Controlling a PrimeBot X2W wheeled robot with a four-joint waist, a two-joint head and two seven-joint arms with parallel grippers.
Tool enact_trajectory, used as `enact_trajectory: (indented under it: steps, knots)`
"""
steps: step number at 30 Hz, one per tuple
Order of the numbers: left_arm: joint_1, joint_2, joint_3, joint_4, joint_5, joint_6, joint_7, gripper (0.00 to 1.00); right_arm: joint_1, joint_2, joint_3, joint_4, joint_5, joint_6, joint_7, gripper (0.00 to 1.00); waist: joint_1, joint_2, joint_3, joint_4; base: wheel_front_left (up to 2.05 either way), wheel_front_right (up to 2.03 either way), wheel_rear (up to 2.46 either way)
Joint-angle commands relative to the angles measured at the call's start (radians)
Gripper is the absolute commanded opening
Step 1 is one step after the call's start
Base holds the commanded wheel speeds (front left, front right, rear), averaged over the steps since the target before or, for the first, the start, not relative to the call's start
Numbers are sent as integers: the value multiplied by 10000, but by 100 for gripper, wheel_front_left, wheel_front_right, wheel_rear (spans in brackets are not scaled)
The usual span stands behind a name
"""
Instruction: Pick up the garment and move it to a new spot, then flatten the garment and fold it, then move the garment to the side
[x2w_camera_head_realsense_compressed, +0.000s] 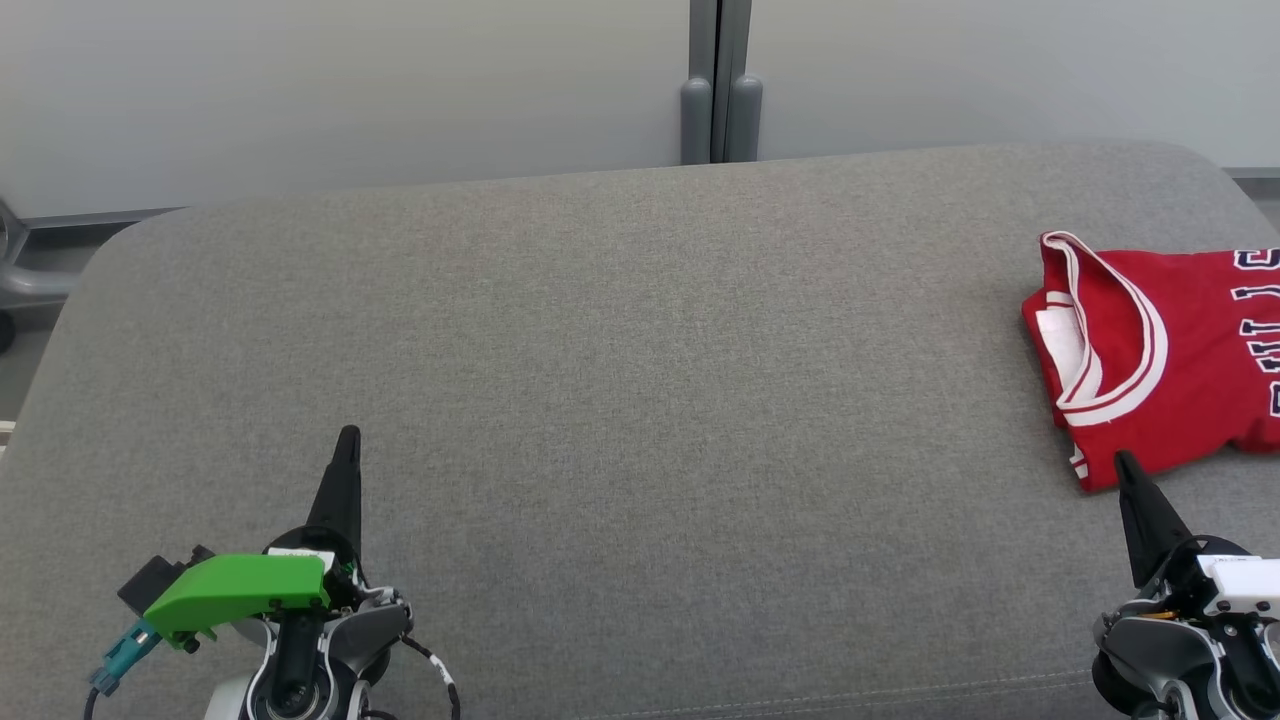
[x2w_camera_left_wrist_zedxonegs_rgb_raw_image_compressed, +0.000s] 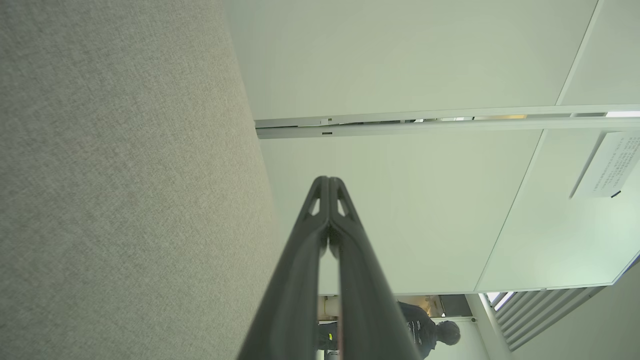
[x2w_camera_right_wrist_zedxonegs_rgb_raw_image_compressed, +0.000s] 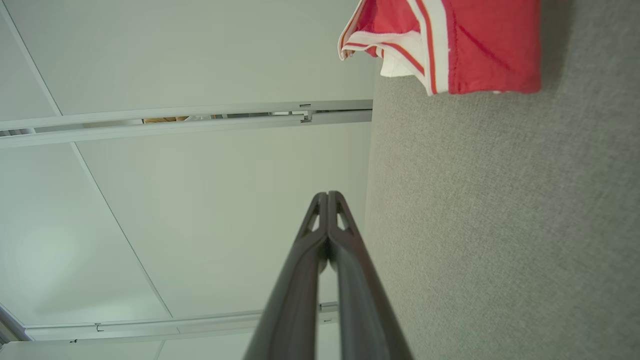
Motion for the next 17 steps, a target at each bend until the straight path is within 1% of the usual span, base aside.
enact_trajectory:
  steps: [1,17]
  knots:
    - [-107,3,32,19,-78,-30,5,0,-84,-48,-26,14,50,4,9,0,0,0,0,0,0,0,0]
    - [-107,3,31,18,-80,-28,2,0,-84,-49,-25,14,51,4,8,0,0,0,0,0,0,0,0]
